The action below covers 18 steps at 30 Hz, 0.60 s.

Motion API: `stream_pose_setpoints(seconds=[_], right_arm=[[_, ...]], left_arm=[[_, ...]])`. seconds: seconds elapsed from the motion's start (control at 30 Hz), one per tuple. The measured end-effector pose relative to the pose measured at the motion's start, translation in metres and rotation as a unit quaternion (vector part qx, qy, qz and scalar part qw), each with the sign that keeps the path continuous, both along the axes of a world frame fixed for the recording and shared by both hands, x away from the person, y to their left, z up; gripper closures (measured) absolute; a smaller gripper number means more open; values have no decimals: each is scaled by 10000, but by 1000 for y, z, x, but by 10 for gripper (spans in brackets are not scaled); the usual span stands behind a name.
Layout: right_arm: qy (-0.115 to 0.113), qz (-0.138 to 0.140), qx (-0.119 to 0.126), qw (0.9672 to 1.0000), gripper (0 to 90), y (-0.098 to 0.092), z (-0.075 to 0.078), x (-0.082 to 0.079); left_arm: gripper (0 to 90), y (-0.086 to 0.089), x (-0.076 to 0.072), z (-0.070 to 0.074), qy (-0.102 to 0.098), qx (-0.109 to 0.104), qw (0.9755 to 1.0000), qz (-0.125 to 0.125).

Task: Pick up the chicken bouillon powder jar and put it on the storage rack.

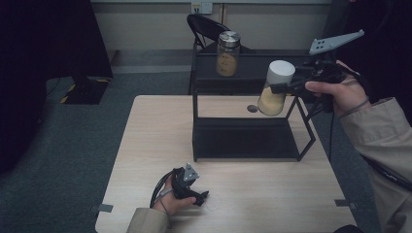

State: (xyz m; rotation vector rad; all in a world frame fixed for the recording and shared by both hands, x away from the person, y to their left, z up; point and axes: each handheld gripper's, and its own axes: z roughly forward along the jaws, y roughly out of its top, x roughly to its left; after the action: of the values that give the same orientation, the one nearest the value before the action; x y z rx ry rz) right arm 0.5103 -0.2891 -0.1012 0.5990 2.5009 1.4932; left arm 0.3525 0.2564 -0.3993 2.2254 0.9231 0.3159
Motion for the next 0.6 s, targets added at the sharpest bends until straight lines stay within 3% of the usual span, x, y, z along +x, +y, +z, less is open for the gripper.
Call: stream_pose_setpoints(seconds=[0.27,0.6], right_arm=[[-85,-95,21,9999,341,7,20,5],[-151,-162,-162,9996,341,20,43,14]], left_arm=[[1,0,0,0,-2,0,10000,2],[1,0,0,0,0,-7,10000,6]])
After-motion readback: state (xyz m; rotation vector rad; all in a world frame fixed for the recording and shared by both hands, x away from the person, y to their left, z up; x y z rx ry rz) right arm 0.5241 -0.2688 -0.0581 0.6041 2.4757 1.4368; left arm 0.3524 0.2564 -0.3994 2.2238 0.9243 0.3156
